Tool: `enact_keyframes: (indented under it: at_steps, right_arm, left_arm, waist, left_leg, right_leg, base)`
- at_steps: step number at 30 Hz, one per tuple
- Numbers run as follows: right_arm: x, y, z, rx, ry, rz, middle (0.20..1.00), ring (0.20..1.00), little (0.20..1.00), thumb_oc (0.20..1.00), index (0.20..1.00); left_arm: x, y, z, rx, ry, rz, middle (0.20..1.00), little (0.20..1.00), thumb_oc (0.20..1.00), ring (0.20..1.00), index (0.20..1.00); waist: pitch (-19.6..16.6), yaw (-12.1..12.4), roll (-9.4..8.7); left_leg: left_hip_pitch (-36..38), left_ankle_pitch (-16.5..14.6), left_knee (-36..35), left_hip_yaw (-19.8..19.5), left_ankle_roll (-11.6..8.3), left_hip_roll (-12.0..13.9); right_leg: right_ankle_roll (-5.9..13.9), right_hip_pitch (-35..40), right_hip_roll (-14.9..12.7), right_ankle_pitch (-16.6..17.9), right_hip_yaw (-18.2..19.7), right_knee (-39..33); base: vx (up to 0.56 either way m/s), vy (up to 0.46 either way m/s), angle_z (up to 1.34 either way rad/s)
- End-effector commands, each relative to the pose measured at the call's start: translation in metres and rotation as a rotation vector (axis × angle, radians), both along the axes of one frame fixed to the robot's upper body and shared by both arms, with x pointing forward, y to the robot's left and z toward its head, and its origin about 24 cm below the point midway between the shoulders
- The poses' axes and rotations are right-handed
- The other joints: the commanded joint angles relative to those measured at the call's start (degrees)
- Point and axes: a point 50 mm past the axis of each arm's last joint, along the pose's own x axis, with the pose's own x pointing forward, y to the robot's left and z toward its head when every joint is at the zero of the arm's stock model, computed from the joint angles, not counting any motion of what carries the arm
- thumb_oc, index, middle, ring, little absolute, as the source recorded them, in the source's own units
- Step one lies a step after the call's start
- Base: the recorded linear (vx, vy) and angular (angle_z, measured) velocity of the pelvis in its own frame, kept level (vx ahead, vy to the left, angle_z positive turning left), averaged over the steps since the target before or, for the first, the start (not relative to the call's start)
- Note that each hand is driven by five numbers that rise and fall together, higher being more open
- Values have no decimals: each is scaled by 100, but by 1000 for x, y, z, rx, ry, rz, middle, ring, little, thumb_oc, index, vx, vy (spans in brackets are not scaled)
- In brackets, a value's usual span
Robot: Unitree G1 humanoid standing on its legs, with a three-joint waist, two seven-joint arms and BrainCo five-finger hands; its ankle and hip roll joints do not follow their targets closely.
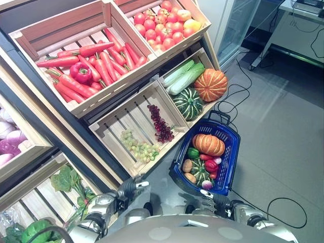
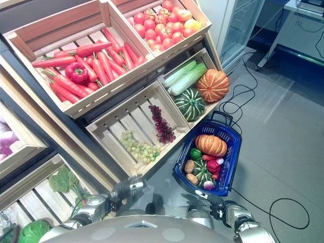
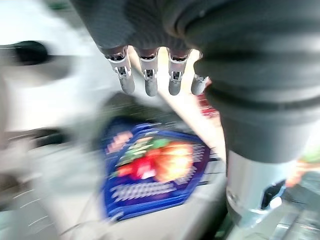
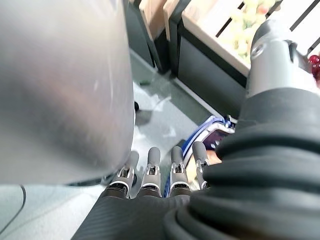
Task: Pick up fruits and vegetables into the basket
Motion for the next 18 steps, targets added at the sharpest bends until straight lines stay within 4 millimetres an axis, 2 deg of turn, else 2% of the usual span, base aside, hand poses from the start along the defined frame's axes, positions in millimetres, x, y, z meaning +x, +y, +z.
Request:
enact_keyframes:
  at_steps: [1,5,9,12,14,16,18]
  right_arm:
    - [28,-8,11,-31,-146,-19,1000,1000,1000,1000,1000]
    - [45,-13,22,-27,-288,-64,1000,1000,1000,1000,1000]
    - [63,-14,37,-53,-467,-80,1000,1000,1000,1000,1000]
    - [83,-8,61,-69,-612,-63,1000,1000,1000,1000,1000]
    - [96,-3,77,-64,-682,-58,1000,1000,1000,1000,1000]
    - [106,-5,93,-82,-762,-75,1000,1000,1000,1000,1000]
    - [117,-9,110,-90,-834,-101,1000,1000,1000,1000,1000]
  left_arm:
    - [44,1,37,46,-326,46,1000,1000,1000,1000,1000]
    - [60,1,67,151,-552,36,1000,1000,1000,1000,1000]
    - [76,-7,114,308,-868,-54,1000,1000,1000,1000,1000]
    - [83,-8,152,475,-1102,-127,1000,1000,1000,1000,1000]
    - [89,-9,169,586,-1202,-153,1000,1000,1000,1000,1000]
    - [97,-12,183,702,-1309,-160,1000,1000,1000,1000,1000]
    - [112,-10,206,840,-1403,-127,1000,1000,1000,1000,1000]
  waist:
    - [261,163,-158]
    - [336,184,-166]
    - [440,140,-14]
    - [627,-14,89]
    - [809,-136,147]
    - [1040,-298,242]
    - [1305,-507,372]
  left_leg:
    - [0,-761,253,291,330,-409]
    - [-15,-748,294,267,305,-386]
    - [-197,-785,499,292,288,-386]
    - [-433,-819,733,296,293,-396]
    - [-677,-805,920,279,276,-398]
    - [-936,-770,1111,276,232,-399]
    - [-1156,-731,1284,332,175,-397]
  right_leg:
    - [294,-267,-69,-433,167,634]
    - [261,-269,-63,-444,146,671]
    - [212,-446,-119,-468,106,793]
    - [156,-744,-159,-567,117,1077]
    - [108,-1040,-177,-633,163,1347]
    - [62,-1361,-190,-717,227,1671]
    - [31,-1684,-218,-774,345,1963]
  base:
    - [48,-70,3]
    - [73,-77,4]
    - [51,2,8]
    - [1,8,2]
    - [-91,38,1]
    - [-129,101,3]
    - [-42,145,-4]
